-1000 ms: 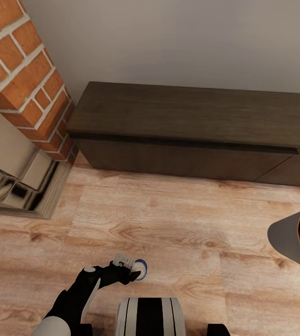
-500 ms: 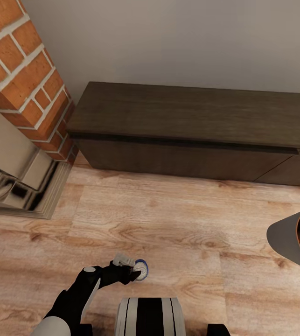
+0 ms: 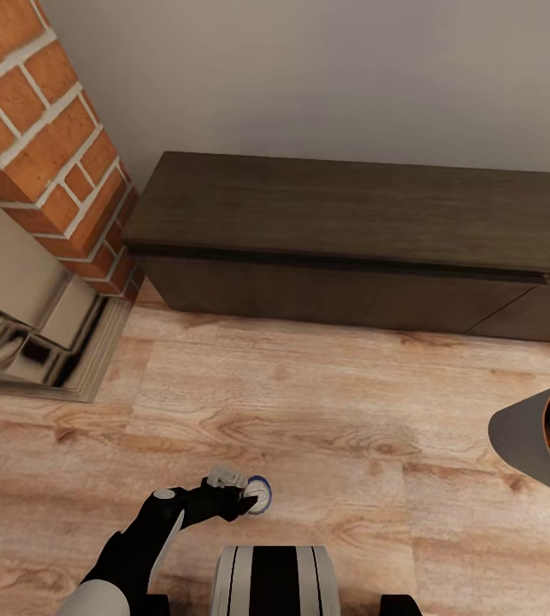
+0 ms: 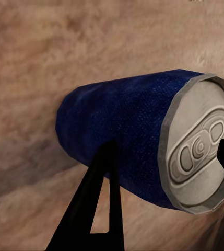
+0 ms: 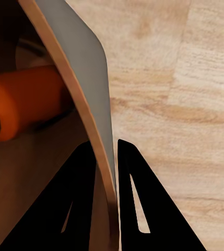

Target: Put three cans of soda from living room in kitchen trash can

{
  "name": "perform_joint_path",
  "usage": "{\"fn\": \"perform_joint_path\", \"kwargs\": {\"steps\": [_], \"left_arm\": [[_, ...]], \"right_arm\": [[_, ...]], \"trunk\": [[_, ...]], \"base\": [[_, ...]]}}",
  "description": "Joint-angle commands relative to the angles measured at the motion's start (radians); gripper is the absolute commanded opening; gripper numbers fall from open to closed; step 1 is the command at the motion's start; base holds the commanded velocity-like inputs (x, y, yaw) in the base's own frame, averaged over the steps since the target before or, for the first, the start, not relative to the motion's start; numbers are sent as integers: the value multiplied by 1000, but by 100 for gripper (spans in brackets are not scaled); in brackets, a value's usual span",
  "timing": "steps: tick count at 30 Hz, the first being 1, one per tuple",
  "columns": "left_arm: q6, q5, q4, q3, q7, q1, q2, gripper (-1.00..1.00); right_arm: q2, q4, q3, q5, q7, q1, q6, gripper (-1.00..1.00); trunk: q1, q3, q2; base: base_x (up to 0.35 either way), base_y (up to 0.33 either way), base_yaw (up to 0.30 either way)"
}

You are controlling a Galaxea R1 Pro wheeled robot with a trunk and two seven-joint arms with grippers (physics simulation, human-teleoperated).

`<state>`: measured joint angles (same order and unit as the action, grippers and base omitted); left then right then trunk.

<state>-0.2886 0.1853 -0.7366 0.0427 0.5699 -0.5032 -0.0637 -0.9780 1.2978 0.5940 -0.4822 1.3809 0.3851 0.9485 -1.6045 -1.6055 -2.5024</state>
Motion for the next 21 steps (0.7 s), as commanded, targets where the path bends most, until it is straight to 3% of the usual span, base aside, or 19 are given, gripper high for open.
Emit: {"fn": "perform_joint_path", "kwargs": {"steps": [1, 10, 21], "left_arm": [[-4, 6, 1, 0, -4, 0, -2, -100], [-67, 10, 6, 0, 0, -10, -5, -100], [-76, 6, 1, 0, 7, -11, -4, -100]], "right_arm": [[0, 0, 0, 4, 4, 1, 7, -100], [1, 0, 0, 4, 4, 0, 6, -100], [4, 0, 0, 4, 4, 0, 7, -100]], "trunk": [[0, 4, 0], [4, 39, 2], [47, 73, 79]], "base": [[0, 0, 0], [0, 0, 0], [0, 0, 0]]}}
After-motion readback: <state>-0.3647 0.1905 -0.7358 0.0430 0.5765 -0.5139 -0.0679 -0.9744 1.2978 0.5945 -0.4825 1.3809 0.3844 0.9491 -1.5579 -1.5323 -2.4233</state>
